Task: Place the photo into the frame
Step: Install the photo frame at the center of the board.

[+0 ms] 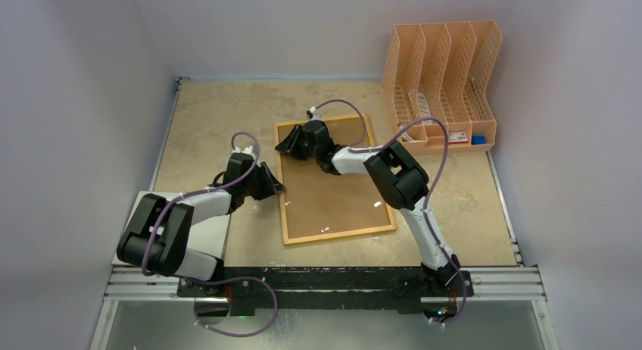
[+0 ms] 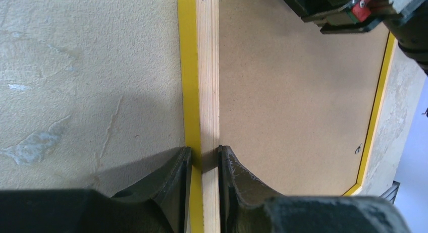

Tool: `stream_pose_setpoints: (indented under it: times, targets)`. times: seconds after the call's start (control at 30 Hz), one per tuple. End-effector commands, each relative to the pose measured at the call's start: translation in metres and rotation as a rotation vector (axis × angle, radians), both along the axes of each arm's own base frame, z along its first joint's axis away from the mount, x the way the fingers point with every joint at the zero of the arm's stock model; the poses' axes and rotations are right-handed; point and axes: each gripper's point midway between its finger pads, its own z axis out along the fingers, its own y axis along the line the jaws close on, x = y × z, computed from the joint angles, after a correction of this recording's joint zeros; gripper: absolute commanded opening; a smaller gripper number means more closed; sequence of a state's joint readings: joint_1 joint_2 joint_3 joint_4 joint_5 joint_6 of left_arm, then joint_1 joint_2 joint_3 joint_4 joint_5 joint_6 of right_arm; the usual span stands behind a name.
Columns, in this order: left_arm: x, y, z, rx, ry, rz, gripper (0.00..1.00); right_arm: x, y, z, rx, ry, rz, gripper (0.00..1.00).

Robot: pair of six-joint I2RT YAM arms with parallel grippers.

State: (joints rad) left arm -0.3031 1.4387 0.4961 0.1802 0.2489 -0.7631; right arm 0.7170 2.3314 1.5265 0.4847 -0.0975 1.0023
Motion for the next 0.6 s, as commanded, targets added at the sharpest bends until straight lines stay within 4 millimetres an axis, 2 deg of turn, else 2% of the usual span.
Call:
stream_pose_setpoints:
  times: [0.0, 0.13, 0.23, 0.27, 0.37, 0.47, 0.57]
  targets:
    - [-0.011, 0.002, -0.013, 0.034, 0.052, -0.025, 0.09, -0.007, -0.015, 0.018, 0.005, -0.044, -0.004, 0.35]
    - [-0.008, 0.002, -0.01, 0.026, 0.049, -0.004, 0.11, -0.012, -0.027, 0.052, 0.04, -0.082, -0.003, 0.36]
    - [-0.006, 0.003, -0.006, 0.023, 0.042, 0.016, 0.18, -0.013, -0.051, 0.083, 0.051, -0.126, -0.002, 0.37]
    - [-0.004, 0.004, -0.004, 0.025, 0.038, 0.02, 0.21, -0.013, -0.062, 0.102, 0.046, -0.163, -0.006, 0.38]
    - [-0.001, 0.004, 0.001, 0.023, 0.021, 0.019, 0.27, -0.01, -0.104, 0.117, -0.072, -0.198, -0.038, 0.4]
    - [0.003, 0.003, 0.009, 0.03, 0.003, 0.005, 0.31, -0.011, -0.155, 0.119, -0.233, -0.214, -0.112, 0.43]
    - [0.006, 0.005, 0.02, 0.057, -0.027, -0.017, 0.36, -0.026, -0.208, 0.111, -0.351, -0.193, -0.167, 0.45]
